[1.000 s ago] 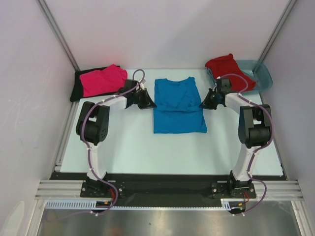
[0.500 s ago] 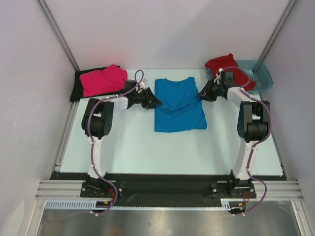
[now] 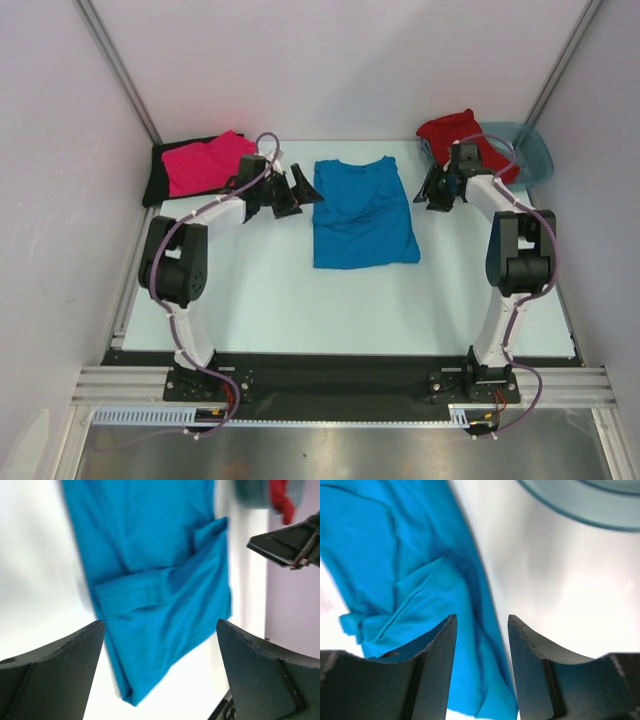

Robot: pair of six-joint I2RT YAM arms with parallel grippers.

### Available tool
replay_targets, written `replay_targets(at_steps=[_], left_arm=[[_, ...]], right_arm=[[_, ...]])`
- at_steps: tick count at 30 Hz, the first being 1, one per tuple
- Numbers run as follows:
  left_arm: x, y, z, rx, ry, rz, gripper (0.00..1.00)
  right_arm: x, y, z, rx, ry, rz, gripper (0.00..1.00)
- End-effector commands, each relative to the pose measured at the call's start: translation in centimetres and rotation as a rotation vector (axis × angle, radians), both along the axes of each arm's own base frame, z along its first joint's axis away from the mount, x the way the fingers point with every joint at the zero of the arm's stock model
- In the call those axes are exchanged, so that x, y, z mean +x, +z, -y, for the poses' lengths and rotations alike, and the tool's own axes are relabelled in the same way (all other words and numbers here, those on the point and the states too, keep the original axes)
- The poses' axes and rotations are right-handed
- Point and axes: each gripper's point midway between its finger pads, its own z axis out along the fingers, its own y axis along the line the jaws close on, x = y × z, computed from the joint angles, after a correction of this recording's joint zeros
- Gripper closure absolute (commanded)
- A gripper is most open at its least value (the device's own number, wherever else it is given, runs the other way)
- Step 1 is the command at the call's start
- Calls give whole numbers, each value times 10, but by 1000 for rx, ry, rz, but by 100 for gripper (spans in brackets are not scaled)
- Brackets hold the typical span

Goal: Fold and stack the t-shirts
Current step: Fold the tshirt

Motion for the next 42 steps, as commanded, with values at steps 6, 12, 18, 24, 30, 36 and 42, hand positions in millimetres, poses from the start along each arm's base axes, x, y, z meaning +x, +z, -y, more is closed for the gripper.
replay_targets(at_steps=[6, 12, 18, 24, 30, 36, 42], left_arm=[[-13, 54, 36, -176, -185, 114, 0], [-31, 27, 58, -160, -266, 6, 0], [-44, 6, 74, -144, -326, -45, 0], [-39, -12, 86, -128, -334, -68, 0], [-15, -32, 89, -86, -291, -74, 0], [21, -38, 91, -15, -244, -21, 0], [59, -4, 90, 10, -202, 89, 0]], right_arm=[[-4, 73, -33, 85, 115, 165, 50], [-13, 70, -56, 87, 169, 150, 50], [-16, 60, -64, 90, 190, 124, 50], [-17, 54, -65, 88, 202, 110, 50], [-14, 51, -62, 76, 201, 106, 50], [-12, 47, -60, 76, 201, 98, 50], [-14, 43, -61, 84, 207, 86, 50]])
